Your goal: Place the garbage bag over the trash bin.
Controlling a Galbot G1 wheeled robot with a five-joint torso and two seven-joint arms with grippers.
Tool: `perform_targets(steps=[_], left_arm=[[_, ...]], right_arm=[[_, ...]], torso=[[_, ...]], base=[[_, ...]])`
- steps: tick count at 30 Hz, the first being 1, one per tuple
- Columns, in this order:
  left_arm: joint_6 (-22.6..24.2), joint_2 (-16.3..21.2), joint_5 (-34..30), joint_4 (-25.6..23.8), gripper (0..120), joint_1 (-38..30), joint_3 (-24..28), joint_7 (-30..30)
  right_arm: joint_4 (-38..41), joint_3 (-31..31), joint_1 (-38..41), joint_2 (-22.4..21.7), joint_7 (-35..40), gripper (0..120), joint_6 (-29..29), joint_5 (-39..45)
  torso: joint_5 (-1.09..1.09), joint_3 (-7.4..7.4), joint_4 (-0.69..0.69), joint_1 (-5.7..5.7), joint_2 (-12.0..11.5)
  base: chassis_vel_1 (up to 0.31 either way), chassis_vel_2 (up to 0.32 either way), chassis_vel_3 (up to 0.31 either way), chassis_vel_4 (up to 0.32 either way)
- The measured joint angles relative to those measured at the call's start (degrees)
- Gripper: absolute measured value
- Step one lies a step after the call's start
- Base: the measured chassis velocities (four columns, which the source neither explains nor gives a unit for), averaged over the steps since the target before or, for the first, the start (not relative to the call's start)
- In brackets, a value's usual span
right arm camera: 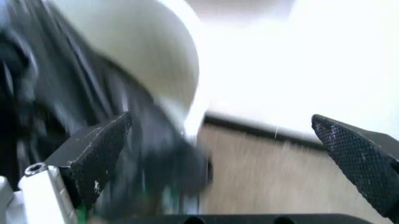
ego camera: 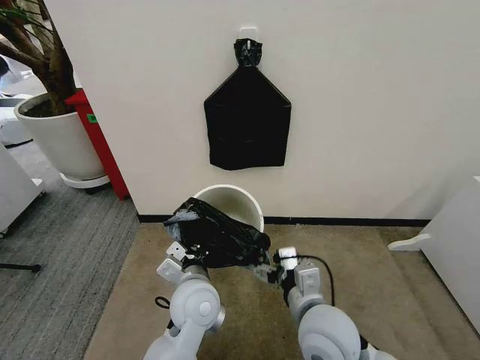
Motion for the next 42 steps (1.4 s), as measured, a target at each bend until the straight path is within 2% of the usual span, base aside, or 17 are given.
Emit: perform_targets(steps=[3,5,10,14,21,42], left_arm=[[0.1,-0.2,0.6,0.2,0,0.2,0.4,0.2],[0.5,-0.2,1.4,0.5,0,0.4,0.8,0.3],[1.0,0.1,2.2,0.9,0,0.5,1.1,0.6],[1.8,0.4,3.4,1.5,0,0.3,1.6,0.7],[2.4,0.3,5.1,2.1,0,0.6,1.8,0.8],[2.2,0.0,8.8,-0.1,0,4.6,2.2,2.7]], right_arm=[[0.0,-0.5,1.5,-0.2,-0.6,100,0.1,-0.8],[-0.6,-3.1,4.3,-0.7,-1.6,100,0.1,-2.3],[-2.4,-7.6,6.8,-1.1,-4.6,100,0.1,-8.0],[-5.5,-13.1,9.2,-0.4,-8.0,100,0.1,-16.6],[-10.5,-16.7,13.3,0.5,-9.4,100,0.2,-21.6],[-16.4,-15.6,16.5,0.9,-8.7,100,1.7,-21.3]], torso=[[0.0,0.0,0.01,0.0,0.0],[0.0,0.0,0.0,0.0,0.0],[0.0,0.0,0.01,0.0,0.0],[0.0,0.0,0.01,0.0,0.0],[0.0,0.0,0.01,0.0,0.0],[0.0,0.0,0.0,0.0,0.0]], base=[[0.0,0.0,0.0,0.0],[0.0,0.0,0.0,0.0],[0.0,0.0,0.0,0.0],[0.0,0.0,0.0,0.0],[0.0,0.0,0.0,0.0],[0.0,0.0,0.0,0.0]])
